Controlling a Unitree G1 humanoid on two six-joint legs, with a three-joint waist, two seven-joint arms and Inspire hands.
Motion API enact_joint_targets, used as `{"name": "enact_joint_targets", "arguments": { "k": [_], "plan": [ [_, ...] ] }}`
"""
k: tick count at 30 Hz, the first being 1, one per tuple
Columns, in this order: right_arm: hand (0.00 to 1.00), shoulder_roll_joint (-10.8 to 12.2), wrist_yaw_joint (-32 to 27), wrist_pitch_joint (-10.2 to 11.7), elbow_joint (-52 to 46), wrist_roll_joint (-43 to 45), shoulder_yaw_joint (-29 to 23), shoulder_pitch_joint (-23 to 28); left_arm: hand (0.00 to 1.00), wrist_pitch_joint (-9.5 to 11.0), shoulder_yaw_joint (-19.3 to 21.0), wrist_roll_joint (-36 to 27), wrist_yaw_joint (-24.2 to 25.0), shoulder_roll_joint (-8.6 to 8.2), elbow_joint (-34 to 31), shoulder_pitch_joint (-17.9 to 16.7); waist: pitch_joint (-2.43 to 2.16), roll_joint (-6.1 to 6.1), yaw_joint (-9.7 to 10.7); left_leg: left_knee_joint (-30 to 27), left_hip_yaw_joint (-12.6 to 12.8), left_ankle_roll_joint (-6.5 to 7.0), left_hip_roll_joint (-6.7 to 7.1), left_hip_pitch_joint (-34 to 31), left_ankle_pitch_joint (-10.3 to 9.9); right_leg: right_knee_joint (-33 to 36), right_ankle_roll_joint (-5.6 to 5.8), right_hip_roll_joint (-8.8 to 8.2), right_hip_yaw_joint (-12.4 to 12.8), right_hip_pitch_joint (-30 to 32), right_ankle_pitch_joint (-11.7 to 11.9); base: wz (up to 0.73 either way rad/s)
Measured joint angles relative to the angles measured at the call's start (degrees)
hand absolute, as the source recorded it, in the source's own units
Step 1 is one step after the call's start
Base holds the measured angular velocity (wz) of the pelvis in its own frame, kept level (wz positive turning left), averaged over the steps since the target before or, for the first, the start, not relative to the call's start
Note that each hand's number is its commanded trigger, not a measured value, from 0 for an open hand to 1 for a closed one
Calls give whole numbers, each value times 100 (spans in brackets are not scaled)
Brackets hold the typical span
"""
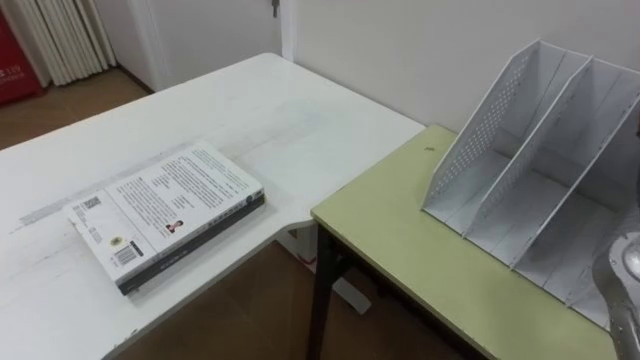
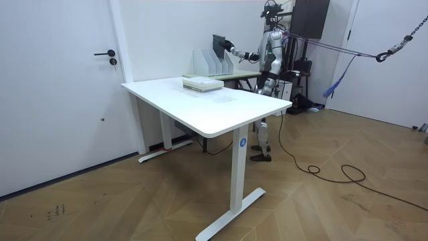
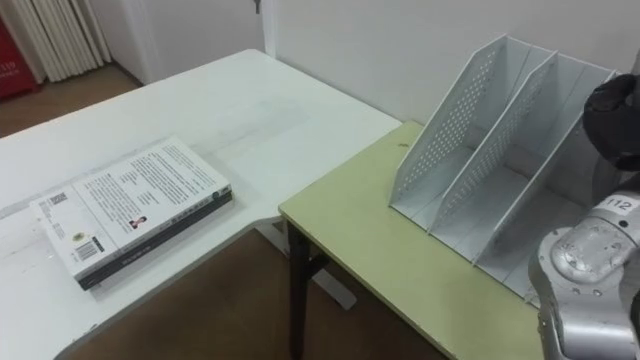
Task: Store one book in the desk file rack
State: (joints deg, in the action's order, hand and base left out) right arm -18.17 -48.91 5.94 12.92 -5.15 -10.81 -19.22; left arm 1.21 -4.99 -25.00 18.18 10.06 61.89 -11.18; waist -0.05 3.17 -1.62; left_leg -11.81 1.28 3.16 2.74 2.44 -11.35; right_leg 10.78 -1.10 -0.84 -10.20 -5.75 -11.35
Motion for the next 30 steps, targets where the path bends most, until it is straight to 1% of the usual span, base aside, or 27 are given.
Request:
{"name": "enact_joint_targets", "arguments": {
  "k": [1, 5, 7, 10, 13, 17, 20, 23, 25, 26, 27, 28, 30],
  "plan": [
    [100, -13, 28, -56, 13, -2, 0, -1, 0, -4, 24, 0, 3, 1, 1, 0, 3, 12, -6, 0, -3, 0, 0, 0, 0, 0, 0, -1, -4, -2, 0, 0],
    [100, -59, 117, -103, 300, -109, 2, -123, 0, -61, 32, -6, 8, 15, 2, 10, 3, 21, -6, -2, -12, 1, 3, 0, 0, -1, 0, -5, -6, -2, 0, 0],
    [100, -95, 169, -225, 507, -227, 2, -216, 0, -110, 32, -5, 10, 19, 0, 23, 0, 15, -7, -3, -7, 1, 2, -1, 0, -1, 0, -4, -6, -1, 0, 0],
    [100, -180, 287, -257, 717, -232, 14, -227, 0, -159, 31, 0, 31, 19, 0, 42, -9, 0, -14, -9, -6, 1, 2, -16, 1, 0, 0, -4, 3, 14, 0, 0],
    [100, -196, 377, -357, 722, -232, 14, -228, 0, -203, 31, -1, 47, 22, 1, 46, -8, -10, -8, -13, -1, 0, 2, -25, 7, 1, 0, -4, 9, 27, 0, 0],
    [100, -200, 419, -363, 735, -231, 12, -230, 0, -223, 30, -6, 63, 25, 2, 48, -6, -8, -5, -13, -1, -1, 2, -23, 9, 0, 0, 0, 33, 28, 0, 0],
    [100, -239, 476, -364, 1052, -343, 12, -409, 0, -224, 26, -8, 88, 31, 1, 46, -2, -5, 11, -16, -6, 0, 3, -14, 10, 0, -1, 2, 66, 25, 0, -3],
    [100, -339, 503, -364, 1299, -421, 13, -601, 0, -236, 27, -7, 111, 46, 0, 45, -1, -5, 33, -17, -12, 2, 5, -31, 11, 2, -1, 0, 62, 34, 0, 0],
    [100, -474, 546, -368, 1419, -532, 13, -729, 0, -254, 30, -5, 138, 63, -9, 45, -2, -7, 57, -14, -20, 2, 5, -38, 11, 0, -1, 0, 57, 36, 0, 0],
    [100, -505, 544, -367, 1452, -598, 16, -759, 0, -255, 30, -7, 140, 65, -9, 44, -2, -5, 57, -12, -23, 2, 5, -37, 11, 0, -1, 1, 53, 34, 0, 4],
    [100, -578, 549, -370, 1599, -639, 22, -851, 0, -261, 25, -7, 159, 81, -9, 44, -1, -2, 103, -12, -37, 2, 4, -38, 11, -2, -1, 1, 40, 29, 0, 6],
    [100, -674, 549, -413, 1685, -644, 31, -890, 0, -268, 11, -7, 175, 100, -8, 44, 0, -1, 117, -12, -46, 2, 6, -43, 11, 0, -1, 1, 30, 29, 0, 5],
    [100, -794, 548, -418, 1763, -647, 53, -899, 0, -272, -39, -7, 213, 136, -14, 45, -3, 1, 117, -13, -46, 2, 4, -73, 12, 0, -1, 2, 29, 43, 0, 2]
  ]
}}
